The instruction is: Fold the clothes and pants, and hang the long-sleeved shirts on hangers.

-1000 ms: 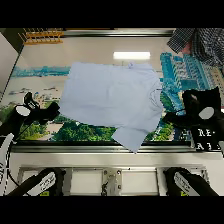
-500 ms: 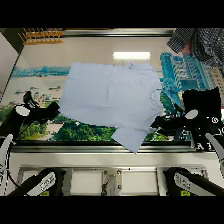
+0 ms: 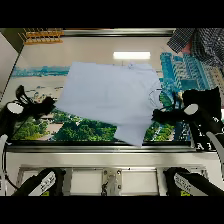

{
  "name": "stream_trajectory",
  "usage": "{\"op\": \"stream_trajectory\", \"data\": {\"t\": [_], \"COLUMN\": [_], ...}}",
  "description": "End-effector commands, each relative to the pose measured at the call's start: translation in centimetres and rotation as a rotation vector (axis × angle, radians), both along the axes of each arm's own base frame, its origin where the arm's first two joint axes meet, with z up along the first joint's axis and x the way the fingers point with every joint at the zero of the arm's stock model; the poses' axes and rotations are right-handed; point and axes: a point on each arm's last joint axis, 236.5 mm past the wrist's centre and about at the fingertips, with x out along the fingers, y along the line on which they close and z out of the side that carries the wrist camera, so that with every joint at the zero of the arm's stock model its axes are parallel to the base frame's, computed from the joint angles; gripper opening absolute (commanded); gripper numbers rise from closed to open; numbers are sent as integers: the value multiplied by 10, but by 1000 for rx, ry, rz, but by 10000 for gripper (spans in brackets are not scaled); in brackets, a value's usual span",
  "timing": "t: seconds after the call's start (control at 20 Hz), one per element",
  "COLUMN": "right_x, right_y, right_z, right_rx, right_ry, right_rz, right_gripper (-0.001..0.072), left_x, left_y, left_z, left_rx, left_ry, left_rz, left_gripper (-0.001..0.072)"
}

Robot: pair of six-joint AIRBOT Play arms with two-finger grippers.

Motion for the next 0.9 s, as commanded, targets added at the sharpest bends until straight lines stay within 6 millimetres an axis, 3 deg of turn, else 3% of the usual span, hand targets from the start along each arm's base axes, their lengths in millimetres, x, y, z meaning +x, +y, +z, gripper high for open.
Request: {"op": "stream_trajectory", "data": {"t": [0.0,0.1,0.2,0.3,0.35,0.45,0.55,0.65,0.75,0.85], "right_x": [48,54,32,-7,-28,-67,-94,-108,-109,-96], "right_y": [-20,-20,-20,-22,-23,-24,-25,-24,-26,-33], "right_z": [140,259,365,451,480,513,523,522,515,499], "right_rx": [-160,-220,-259,-281,-289,-309,-340,-355,-357,-354], "right_ry": [-392,-679,-937,-1173,-1262,-1382,-1420,-1419,-1384,-1309], "right_rz": [69,86,58,4,-21,-54,-55,-47,-51,-75], "right_gripper": [13,13,14,14,14,14,14,14,14,14], "left_x": [20,7,-29,-79,-106,-152,-185,-205,-204,-180], "left_y": [14,8,-2,-16,-24,-39,-51,-58,-59,-56], "left_z": [136,241,342,419,448,483,500,506,502,482], "left_rx": [88,160,242,318,344,381,403,412,410,388], "left_ry": [-288,-509,-742,-951,-1035,-1150,-1222,-1258,-1242,-1150], "left_rz": [7,-3,4,17,20,20,21,19,9,-16], "left_gripper": [5,5,5,5,5,5,5,5,5,5]}}
